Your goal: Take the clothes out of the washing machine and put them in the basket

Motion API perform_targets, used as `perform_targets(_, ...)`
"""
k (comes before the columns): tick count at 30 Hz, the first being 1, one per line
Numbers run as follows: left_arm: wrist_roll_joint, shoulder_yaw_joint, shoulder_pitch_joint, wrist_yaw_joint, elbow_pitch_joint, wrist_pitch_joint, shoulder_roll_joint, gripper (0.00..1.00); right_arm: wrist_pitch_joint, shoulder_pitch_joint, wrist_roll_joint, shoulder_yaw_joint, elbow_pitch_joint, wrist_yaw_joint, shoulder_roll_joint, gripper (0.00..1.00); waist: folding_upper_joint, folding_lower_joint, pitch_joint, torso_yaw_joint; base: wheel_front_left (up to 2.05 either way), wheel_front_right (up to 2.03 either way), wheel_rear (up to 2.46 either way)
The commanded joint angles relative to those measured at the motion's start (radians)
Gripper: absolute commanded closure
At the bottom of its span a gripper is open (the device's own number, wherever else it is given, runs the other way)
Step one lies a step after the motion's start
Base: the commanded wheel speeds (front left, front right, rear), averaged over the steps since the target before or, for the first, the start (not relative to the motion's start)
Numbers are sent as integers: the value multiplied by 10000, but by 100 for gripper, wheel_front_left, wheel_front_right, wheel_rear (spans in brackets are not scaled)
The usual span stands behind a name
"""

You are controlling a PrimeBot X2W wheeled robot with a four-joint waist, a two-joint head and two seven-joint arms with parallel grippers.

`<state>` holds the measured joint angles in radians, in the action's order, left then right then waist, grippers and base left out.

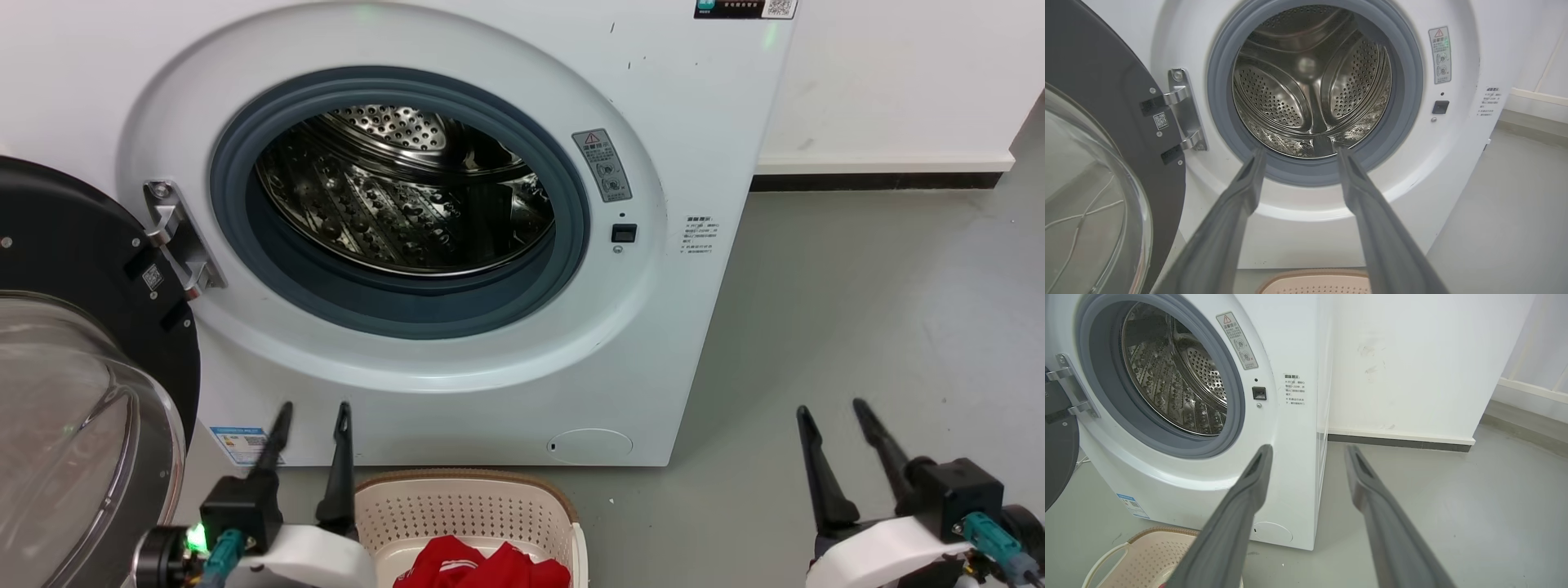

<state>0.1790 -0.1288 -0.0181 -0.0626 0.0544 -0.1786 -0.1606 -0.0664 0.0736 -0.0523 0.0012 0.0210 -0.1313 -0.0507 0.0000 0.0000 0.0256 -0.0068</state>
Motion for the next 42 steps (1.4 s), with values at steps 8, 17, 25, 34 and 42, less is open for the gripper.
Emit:
perform_targets(8, 1181, 207, 42, 160, 307, 262, 141, 100, 64, -45, -1351, 18, -264, 0, -53, 100, 0, 0, -14, 4, 0, 0, 0)
perform_targets(17, 2831, 487, 211, 384, 498, 595, 261, 100, 195, -323, -3258, -11, -594, 1, -153, 100, 0, 0, -35, 8, 0, 0, 0)
perform_targets(25, 4157, 710, 342, 563, 653, 862, 353, 100, 299, -511, -4763, -46, -826, 2, -211, 100, 0, 0, -53, 13, 0, 0, 0)
perform_targets(34, 5504, 944, 476, 750, 816, 1134, 455, 100, 422, -689, -6278, -99, -1058, 2, -256, 100, 0, 0, -74, 17, 0, 0, 0)
perform_targets(42, 6862, 1179, 627, 933, 979, 1410, 559, 100, 561, -881, -7790, -169, -1298, 3, -289, 100, 0, 0, -97, 23, 0, 0, 0)
